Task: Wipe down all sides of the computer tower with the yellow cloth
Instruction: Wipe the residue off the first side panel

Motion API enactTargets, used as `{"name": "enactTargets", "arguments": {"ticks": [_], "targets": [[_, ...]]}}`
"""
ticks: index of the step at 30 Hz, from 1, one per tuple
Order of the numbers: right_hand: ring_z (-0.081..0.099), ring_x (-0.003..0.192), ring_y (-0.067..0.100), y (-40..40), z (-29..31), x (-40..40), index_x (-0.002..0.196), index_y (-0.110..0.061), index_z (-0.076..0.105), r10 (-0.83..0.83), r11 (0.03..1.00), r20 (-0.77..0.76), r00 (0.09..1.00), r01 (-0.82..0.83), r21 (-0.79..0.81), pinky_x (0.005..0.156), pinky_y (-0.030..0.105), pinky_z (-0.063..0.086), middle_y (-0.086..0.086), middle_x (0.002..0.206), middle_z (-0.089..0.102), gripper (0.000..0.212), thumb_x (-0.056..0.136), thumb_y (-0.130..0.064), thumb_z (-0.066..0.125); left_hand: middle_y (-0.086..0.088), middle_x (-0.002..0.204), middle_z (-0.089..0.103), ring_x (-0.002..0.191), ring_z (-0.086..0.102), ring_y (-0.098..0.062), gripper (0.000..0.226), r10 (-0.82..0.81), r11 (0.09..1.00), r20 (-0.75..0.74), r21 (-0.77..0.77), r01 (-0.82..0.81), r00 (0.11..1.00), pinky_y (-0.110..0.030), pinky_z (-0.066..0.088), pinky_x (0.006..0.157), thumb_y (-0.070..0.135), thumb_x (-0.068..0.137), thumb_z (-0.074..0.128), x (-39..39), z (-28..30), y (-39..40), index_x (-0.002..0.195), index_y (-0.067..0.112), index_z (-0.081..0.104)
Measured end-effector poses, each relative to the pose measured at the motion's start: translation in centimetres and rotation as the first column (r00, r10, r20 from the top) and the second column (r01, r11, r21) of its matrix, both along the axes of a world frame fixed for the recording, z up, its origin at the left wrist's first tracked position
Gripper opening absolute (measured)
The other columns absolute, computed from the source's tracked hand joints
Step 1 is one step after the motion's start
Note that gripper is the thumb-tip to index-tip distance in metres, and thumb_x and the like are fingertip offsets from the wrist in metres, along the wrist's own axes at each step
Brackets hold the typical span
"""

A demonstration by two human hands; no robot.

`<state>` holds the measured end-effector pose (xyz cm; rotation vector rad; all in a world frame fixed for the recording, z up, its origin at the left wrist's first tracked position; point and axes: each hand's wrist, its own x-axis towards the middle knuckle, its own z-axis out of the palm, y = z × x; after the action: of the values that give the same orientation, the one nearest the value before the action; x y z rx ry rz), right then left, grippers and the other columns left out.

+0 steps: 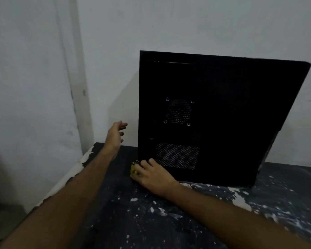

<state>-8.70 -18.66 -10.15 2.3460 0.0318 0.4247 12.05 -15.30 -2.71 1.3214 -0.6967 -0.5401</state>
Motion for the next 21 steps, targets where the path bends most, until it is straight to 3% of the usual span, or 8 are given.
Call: {"name": "enactTargets", "arguments": {"ticks": [3,6,11,15,18,21], "targets": [[0.050,0.100,0.025,0.2,0.1,-0.7,0.130,-0.020,0.060,-0.003,0.999,0.076,0.997,0.000,0.038,0.081,0.039,0.042,0.006,0.120,0.054,0.038,0.096,-0.026,0.044,-0.003,0.131,0.059,0.119,0.051,-0.025,0.044,-0.035,0.999,0.006,0.018,0.035,0.999,-0.042,0.038,0.095,0.035,0.110,0.028,0.0,-0.9,-0.4,0.124,0.014,0.064],[0.048,0.093,0.028,-1.1,2.6,-2.4,0.137,-0.017,0.053,-0.003,0.978,0.322,0.947,-0.065,0.201,0.074,0.041,0.045,0.010,0.117,0.050,0.046,0.092,-0.015,0.048,-0.004,0.134,0.061,0.120,0.053,-0.022,0.048,-0.126,0.991,0.043,0.057,0.123,0.991,-0.041,0.039,0.097,0.036,0.111,0.026,0.0,-0.8,-1.6,0.127,0.011,0.064],[0.051,0.097,0.038,-1.8,11.9,-3.6,0.142,-0.010,0.047,-0.141,0.900,0.744,0.653,-0.229,0.370,0.083,0.048,0.050,0.012,0.120,0.038,0.054,0.090,0.002,0.052,0.000,0.126,0.068,0.123,0.057,-0.019,0.050,-0.229,0.970,-0.010,0.075,0.230,0.973,-0.048,0.039,0.106,0.048,0.109,0.026,1.3,1.4,-4.0,0.115,0.022,0.069],[0.051,0.105,0.038,-2.6,16.0,-4.1,0.142,0.000,0.051,-0.204,0.876,0.844,0.495,-0.293,0.383,0.090,0.052,0.049,0.014,0.124,0.039,0.044,0.099,-0.002,0.047,-0.002,0.119,0.069,0.113,0.061,-0.020,0.052,-0.330,0.943,0.034,0.046,0.328,0.943,-0.048,0.039,0.104,0.045,0.110,0.021,1.2,3.2,-5.2,0.114,0.027,0.069],[0.051,0.107,0.033,-2.8,16.4,-4.2,0.142,0.001,0.052,-0.223,0.869,0.857,0.464,-0.304,0.391,0.089,0.049,0.050,0.017,0.124,0.043,0.043,0.100,-0.003,0.048,-0.004,0.103,0.065,0.097,0.058,-0.021,0.050,-0.354,0.935,0.072,0.038,0.352,0.932,-0.044,0.039,0.095,0.039,0.112,0.017,1.1,4.4,-5.9,0.109,0.028,0.065],[0.050,0.106,0.030,-2.5,16.2,-4.0,0.142,-0.002,0.052,-0.228,0.867,0.863,0.452,-0.310,0.391,0.089,0.048,0.050,0.015,0.123,0.042,0.044,0.098,-0.001,0.049,-0.002,0.091,0.063,0.087,0.055,-0.021,0.054,-0.379,0.925,0.082,0.066,0.375,0.922,-0.045,0.037,0.096,0.041,0.111,0.017,2.5,4.2,-7.0,0.109,0.022,0.067]]}}
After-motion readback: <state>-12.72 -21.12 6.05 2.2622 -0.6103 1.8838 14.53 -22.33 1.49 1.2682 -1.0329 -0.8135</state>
